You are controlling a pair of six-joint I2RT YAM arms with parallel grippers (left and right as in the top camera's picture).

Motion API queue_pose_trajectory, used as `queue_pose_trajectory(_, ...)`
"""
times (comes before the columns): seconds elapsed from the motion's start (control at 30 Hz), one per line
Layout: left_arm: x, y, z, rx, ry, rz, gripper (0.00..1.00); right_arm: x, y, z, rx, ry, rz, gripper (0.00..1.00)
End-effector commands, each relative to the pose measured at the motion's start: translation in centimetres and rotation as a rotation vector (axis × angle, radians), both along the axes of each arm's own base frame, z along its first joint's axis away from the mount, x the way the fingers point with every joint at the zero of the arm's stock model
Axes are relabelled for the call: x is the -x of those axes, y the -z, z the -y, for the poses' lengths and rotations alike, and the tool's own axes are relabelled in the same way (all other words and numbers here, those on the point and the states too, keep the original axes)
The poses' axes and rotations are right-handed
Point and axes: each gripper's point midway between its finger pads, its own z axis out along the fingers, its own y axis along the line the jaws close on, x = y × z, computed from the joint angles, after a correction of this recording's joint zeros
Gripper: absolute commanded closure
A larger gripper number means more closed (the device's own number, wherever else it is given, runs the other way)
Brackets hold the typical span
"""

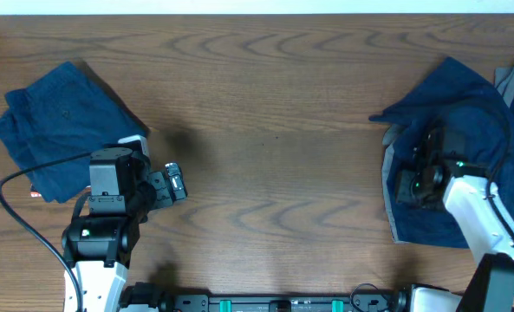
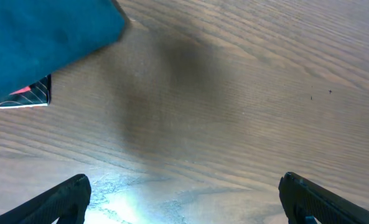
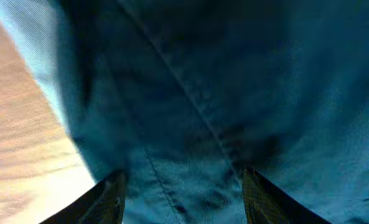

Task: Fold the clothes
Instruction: 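Grasp the navy shorts edge with the right gripper, then drag the navy shorts leftward to the table center with the right gripper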

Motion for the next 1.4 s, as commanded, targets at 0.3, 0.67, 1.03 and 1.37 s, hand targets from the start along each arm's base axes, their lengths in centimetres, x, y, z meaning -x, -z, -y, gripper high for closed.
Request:
queue_pose_trajectory(0.3,-0.4,-0.4,0.1,0.000,0.014,0.004,0.02,1.5,2.8,-0.1,0.013,0.023,0.007,0.58)
queue_pose_trajectory(0.67,-0.4,-0.4,0.1,0.000,0.014,0.003,0.02,0.0,1.1,0.0,0.008,0.069,0.076,0.99)
queue_pose_trajectory(1.03,-0.4,-0.4,0.1,0.000,0.014,0.002,0.02,-3.8,-10.3,-2.7,-0.127,-0.051,0.306,0.99)
queue_pose_trajectory(1.37,-0.4,-0.4,0.1,0.000,0.014,0.002,0.02,-5.1,-24.0,-10.1,-0.397,-0.476,0.701,0.99)
